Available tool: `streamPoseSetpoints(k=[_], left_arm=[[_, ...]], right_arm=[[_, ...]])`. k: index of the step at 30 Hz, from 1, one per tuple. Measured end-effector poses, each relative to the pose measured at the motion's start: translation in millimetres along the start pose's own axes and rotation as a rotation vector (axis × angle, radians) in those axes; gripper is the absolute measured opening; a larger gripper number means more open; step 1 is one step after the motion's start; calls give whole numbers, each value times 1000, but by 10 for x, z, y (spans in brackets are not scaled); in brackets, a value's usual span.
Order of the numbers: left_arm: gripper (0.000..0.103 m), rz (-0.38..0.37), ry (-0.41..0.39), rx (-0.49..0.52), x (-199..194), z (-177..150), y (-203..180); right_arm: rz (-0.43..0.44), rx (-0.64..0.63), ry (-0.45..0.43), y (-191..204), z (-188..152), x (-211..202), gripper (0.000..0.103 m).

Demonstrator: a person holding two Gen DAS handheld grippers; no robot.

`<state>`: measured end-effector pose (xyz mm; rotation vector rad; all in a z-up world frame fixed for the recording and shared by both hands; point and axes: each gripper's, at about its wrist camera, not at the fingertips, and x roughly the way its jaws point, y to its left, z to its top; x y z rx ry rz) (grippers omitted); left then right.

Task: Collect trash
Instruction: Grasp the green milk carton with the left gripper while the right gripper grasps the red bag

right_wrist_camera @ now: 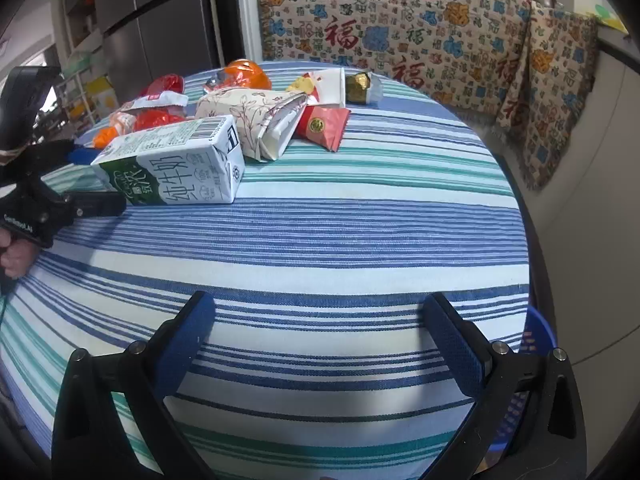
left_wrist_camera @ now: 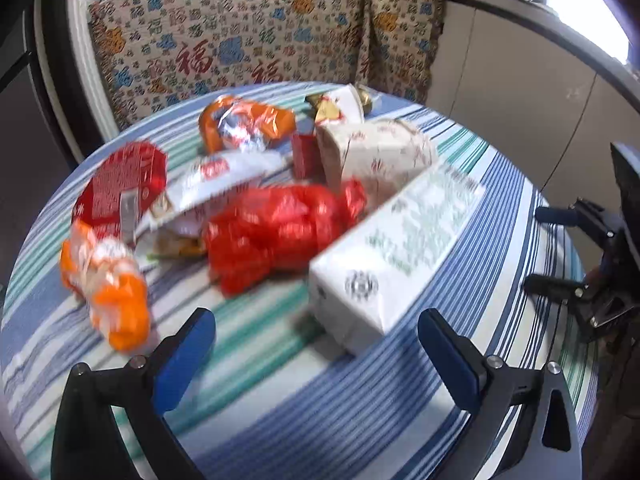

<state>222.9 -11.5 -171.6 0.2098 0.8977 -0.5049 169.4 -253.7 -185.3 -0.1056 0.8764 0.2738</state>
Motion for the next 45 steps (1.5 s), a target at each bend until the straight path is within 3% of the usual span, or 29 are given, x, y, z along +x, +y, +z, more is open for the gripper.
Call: streamPoseSetpoints(k=[5, 8, 9, 10, 13, 19, 23, 26, 30, 32, 35, 38, 44, 45], left_arm=[[102, -48, -30, 136, -4, 105, -153], [73, -82, -37, 186, -23, 102, -257], [57, -96, -36, 184, -29, 99, -265], [50, -113, -35, 172, -40, 93, -267], [45, -162, -21, 80, -130, 30, -228], [44, -305, 55, -254, -521, -377, -39], [45, -289, 76, -442, -680, -678, 241], [63, -193, 65, -496, -796, -758, 446], [69, -106, 29, -475, -944, -691, 539], [79, -105, 25, -388, -961, -619, 441], [81, -80, 23, -211, -900, -538, 239], [81, -44, 32, -118, -729, -486, 114], [80, 23, -6, -91, -597, -460, -4], [76, 34, -20, -106, -616, -468, -1]], right_arm=[[1, -1, -1, -1, -1, 2, 103], [0, 0, 0, 2, 3, 3, 103], [0, 0, 0, 4, 5, 5, 103], [0, 0, 0, 5, 8, 6, 103], [1, -1, 1, 3, 6, 4, 103], [1, 0, 7, 6, 13, 11, 103], [0, 2, 6, 2, 7, 6, 103], [-6, 8, 4, 5, 3, 2, 103], [-12, 16, 0, 6, 1, 0, 103], [-14, 18, -2, 7, 3, 3, 103], [-16, 20, -2, 9, 13, 12, 103], [-17, 20, 0, 15, 10, 7, 103], [-12, 14, 22, 16, 23, -5, 103], [-3, 9, 30, 31, 31, -12, 102]])
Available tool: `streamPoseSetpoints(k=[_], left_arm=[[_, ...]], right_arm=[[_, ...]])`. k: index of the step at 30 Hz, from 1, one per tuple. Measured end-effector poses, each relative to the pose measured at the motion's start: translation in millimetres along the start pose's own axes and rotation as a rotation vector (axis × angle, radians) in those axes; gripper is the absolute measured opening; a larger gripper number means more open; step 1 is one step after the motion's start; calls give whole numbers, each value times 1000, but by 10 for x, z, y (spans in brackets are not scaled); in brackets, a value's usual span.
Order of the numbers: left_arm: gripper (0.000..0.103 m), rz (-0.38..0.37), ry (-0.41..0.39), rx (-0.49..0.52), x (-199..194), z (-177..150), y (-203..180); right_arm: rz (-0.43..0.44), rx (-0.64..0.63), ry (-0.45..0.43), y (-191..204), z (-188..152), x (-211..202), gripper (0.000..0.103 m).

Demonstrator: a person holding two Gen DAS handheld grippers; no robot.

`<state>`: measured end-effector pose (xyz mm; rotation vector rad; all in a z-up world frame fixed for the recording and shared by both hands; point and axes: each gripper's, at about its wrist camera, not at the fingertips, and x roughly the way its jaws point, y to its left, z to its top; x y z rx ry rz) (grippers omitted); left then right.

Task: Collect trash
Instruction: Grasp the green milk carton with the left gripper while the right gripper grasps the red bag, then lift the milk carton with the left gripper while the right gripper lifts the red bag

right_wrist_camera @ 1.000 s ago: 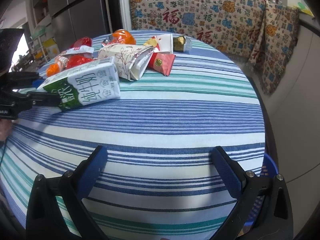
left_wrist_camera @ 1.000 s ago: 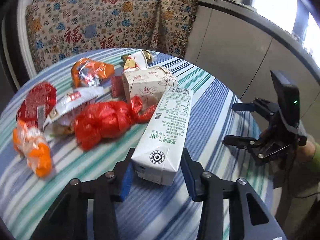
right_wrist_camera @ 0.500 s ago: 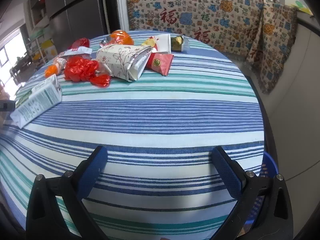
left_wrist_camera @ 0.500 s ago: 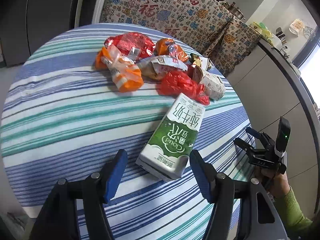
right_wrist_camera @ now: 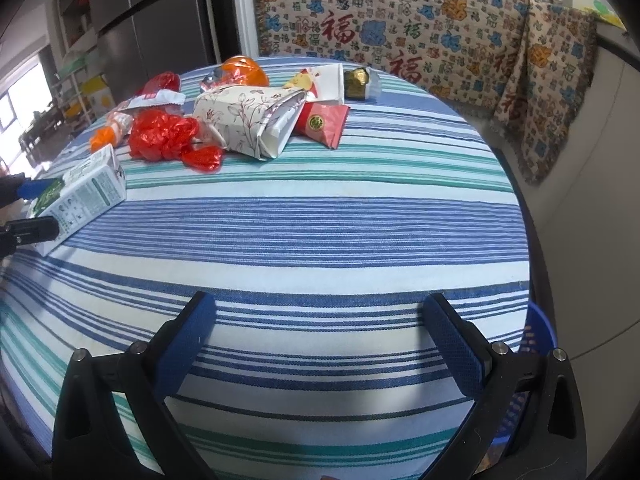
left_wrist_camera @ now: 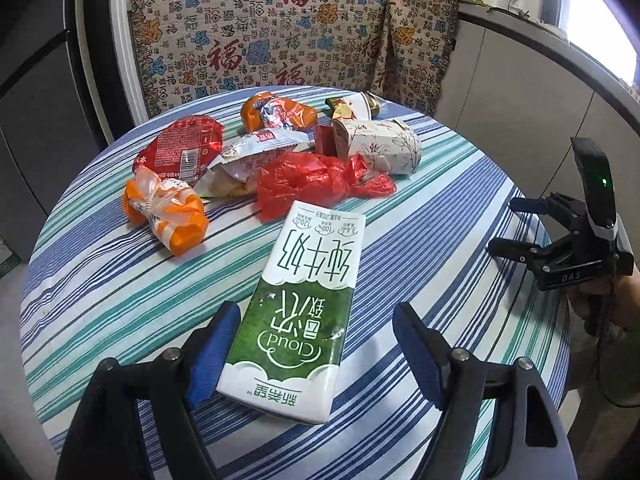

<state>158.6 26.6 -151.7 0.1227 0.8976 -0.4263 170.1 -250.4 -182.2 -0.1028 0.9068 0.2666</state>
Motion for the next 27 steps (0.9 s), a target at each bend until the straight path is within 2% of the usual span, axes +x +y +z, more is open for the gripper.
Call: streamPoseSetpoints(k=[1, 3, 5, 7, 9, 12, 14, 17, 21, 23, 24, 27], left_arm=[[57, 14, -19, -17, -34, -21, 14], [49, 28, -31, -69, -77, -59, 49], [49, 68, -50, -139, -125, -118, 97], [49, 124, -67, -208, -188, -190, 162], [49, 176, -81, -259, -242, -244, 234], [51, 205, -93, -283, -268, -287, 341], [51, 228, -85, -292, -248, -311, 407], [51, 238, -91, -295, -221, -365, 469], [51, 221, -94, -289, -221, -381, 480], [51, 218, -86, -297, -202, -393, 490], [51, 212, -85, -301, -200, -398, 489], [51, 197, -93, -285, -220, -405, 433]], right_arm=[[16, -10, 7, 25, 13, 0, 102], [60, -35, 4, 97, 52, 15, 102], [93, -56, 10, 176, 132, 67, 100], [129, -102, 14, 305, 258, 120, 88], [151, -174, -11, 466, 403, 120, 86], [215, -268, -78, 756, 750, 106, 86], [251, -338, -90, 952, 954, 171, 86], [250, -459, -61, 1269, 1188, 370, 86], [225, -599, 42, 1555, 1293, 738, 85], [199, -624, 98, 1622, 1275, 837, 66], [178, -607, 115, 1626, 1260, 843, 47], [204, -431, 139, 1433, 1162, 675, 46]])
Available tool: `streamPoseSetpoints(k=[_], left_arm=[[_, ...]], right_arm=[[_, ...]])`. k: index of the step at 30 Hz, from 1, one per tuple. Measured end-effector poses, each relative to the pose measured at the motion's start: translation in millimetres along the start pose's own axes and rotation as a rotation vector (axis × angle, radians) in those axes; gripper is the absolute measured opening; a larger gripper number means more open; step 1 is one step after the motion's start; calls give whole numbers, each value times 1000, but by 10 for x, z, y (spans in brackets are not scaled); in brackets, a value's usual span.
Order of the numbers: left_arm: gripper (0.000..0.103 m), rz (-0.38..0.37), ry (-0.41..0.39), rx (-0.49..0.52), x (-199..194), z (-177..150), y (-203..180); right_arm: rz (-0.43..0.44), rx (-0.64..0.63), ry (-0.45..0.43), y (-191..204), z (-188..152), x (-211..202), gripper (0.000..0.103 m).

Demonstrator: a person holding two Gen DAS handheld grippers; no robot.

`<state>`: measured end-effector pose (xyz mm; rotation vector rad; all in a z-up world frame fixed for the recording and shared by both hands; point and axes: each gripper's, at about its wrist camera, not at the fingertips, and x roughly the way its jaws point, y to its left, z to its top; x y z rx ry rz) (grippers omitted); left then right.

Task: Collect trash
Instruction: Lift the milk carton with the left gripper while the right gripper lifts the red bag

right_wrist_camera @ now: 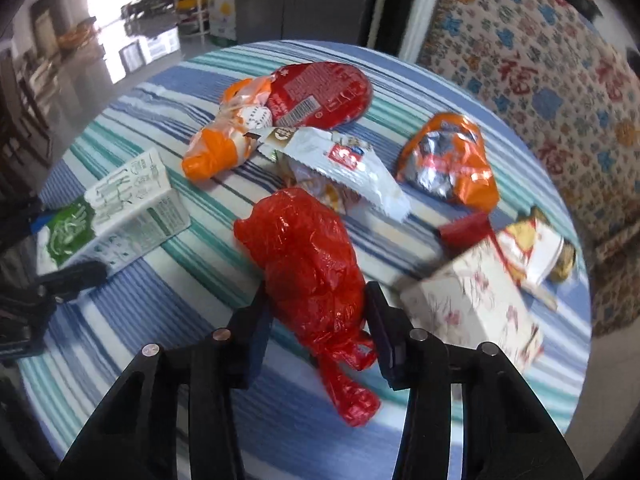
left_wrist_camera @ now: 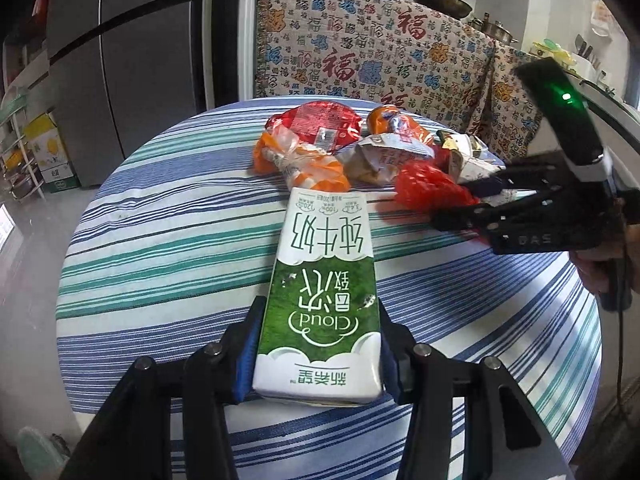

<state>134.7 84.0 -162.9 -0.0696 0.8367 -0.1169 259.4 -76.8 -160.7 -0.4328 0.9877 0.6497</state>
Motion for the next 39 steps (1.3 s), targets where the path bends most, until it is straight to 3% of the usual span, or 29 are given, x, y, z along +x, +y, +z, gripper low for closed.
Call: streamPoseSetpoints(k=[6, 10, 16, 24, 27, 36, 38, 39], left_arm=[[51, -49, 4, 46, -33, -59, -256], [51, -71, 23, 86, -34, -90, -462], [64, -108, 61, 92, -128, -117, -446], [65, -170, 73, 82, -267, 14, -408], [69, -186, 113, 113, -181, 115, -476], [70, -106, 183, 175, 133, 255, -572], [70, -104, 184, 179, 142, 265, -573], [65, -105, 182, 183, 131, 269, -581]], right_arm=[[-47, 395, 16, -333, -740, -509, 47], [39, 548, 40, -399, -1093, -555, 55], [53, 466, 11, -342, -1183, -697, 76], [41, 363, -2, -233, -996, -751, 80], [33, 348, 10, -204, -886, -677, 80], [-9, 333, 68, -240, -773, -507, 80], [-15, 333, 77, -264, -775, -473, 74], [-14, 333, 75, -279, -780, -469, 45]])
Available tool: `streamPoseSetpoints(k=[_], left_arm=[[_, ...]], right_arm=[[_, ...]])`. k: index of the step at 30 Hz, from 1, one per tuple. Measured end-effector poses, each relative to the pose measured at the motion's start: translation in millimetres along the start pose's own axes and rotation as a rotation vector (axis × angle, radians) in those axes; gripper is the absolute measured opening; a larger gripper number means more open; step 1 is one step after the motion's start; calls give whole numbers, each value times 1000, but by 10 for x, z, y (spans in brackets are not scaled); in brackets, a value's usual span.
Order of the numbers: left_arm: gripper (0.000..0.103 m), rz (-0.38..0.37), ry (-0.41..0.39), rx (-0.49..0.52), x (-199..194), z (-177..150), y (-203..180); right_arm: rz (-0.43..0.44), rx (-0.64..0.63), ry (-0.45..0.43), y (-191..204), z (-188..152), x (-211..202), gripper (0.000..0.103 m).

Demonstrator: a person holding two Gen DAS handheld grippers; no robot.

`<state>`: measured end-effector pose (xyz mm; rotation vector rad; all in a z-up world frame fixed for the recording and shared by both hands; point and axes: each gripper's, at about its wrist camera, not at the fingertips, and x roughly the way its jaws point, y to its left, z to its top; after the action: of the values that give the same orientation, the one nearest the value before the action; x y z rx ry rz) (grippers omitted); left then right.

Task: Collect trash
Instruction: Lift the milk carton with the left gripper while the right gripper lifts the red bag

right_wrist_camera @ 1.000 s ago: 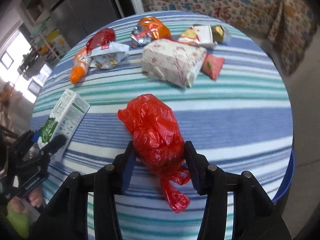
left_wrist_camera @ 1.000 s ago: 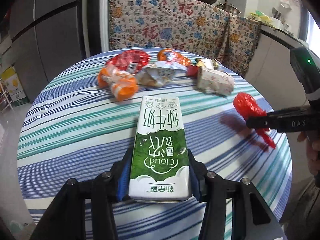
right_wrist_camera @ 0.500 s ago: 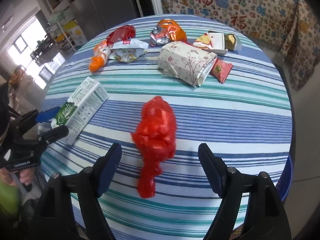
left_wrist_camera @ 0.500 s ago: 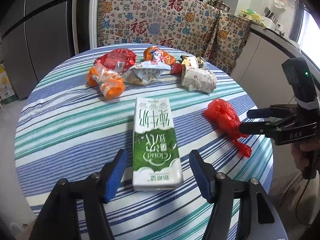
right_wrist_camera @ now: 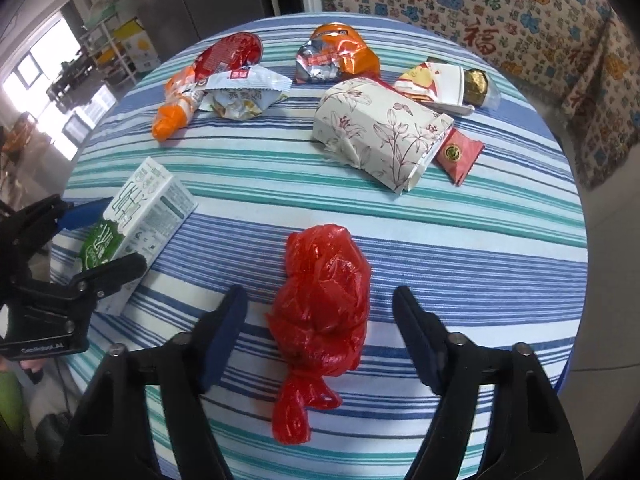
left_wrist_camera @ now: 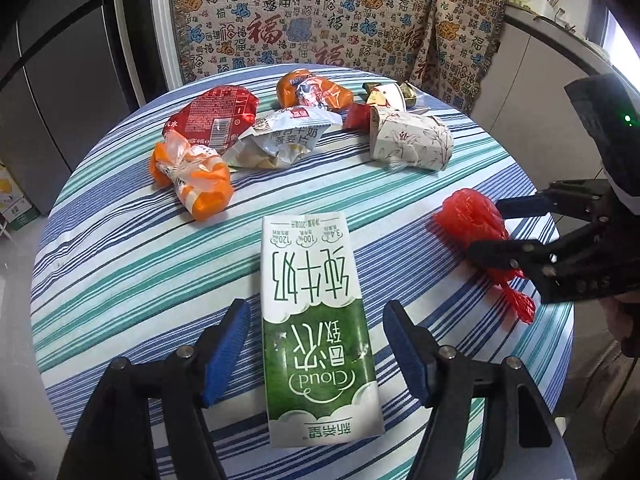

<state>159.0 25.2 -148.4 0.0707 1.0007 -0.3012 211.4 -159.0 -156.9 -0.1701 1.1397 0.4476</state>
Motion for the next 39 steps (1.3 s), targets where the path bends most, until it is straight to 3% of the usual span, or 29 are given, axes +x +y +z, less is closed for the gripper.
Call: streamPoseSetpoints(k=[1, 12, 24, 39], left_arm=[[50, 2, -5, 5, -14, 4, -8], [49, -32, -85, -23, -241, 30, -183], [49, -74, -113, 39, -320, 181, -773], [49, -48, -144, 122, -301, 364, -1291]], right_arm=[[4, 1, -2, -11, -5, -5, 39], [40, 82, -132, -269, -259, -498, 38], [30, 191, -179, -678, -547, -774, 38], [17, 219, -211, -877, -649, -936, 38]])
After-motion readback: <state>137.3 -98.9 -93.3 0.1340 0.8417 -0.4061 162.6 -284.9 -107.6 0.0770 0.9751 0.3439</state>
